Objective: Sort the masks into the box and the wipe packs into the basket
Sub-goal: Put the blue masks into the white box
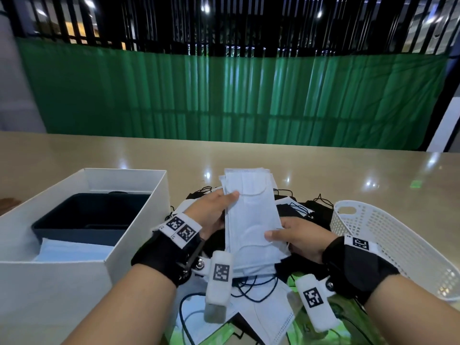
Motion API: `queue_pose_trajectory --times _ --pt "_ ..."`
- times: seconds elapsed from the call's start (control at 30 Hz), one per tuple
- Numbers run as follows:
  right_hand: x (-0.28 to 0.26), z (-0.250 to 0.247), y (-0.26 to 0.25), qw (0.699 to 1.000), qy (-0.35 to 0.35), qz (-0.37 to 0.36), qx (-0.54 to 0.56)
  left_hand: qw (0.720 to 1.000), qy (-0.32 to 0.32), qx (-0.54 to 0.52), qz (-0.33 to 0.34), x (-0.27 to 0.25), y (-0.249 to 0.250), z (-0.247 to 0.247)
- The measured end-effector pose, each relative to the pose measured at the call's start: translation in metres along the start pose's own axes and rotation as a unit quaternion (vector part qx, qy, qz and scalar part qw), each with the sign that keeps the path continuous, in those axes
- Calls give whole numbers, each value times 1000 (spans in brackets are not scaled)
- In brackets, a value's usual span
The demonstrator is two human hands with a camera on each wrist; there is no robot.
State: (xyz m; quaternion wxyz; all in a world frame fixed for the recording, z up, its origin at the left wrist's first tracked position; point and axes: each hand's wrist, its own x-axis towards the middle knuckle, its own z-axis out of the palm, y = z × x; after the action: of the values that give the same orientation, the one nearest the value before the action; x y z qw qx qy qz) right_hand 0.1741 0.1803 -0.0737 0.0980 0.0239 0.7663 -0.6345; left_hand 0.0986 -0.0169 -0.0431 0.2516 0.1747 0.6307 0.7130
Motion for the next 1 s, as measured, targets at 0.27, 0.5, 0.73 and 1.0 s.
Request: queue_pose_trajectory --times 0.27,0.5,0.73,1.0 --pt "12 3 28 978 93 9 189 875 138 453 -99 -39 -3 -35" --pt "16 4 39 980 100 33 171 829 172 497 -190 -27 -29 -44" --pt "12 6 37 977 89 33 189 831 199 484 -189 -23 -33 -48" --pt "10 6 37 968 104 34 224 894 256 366 -43 -31 -16 -45"
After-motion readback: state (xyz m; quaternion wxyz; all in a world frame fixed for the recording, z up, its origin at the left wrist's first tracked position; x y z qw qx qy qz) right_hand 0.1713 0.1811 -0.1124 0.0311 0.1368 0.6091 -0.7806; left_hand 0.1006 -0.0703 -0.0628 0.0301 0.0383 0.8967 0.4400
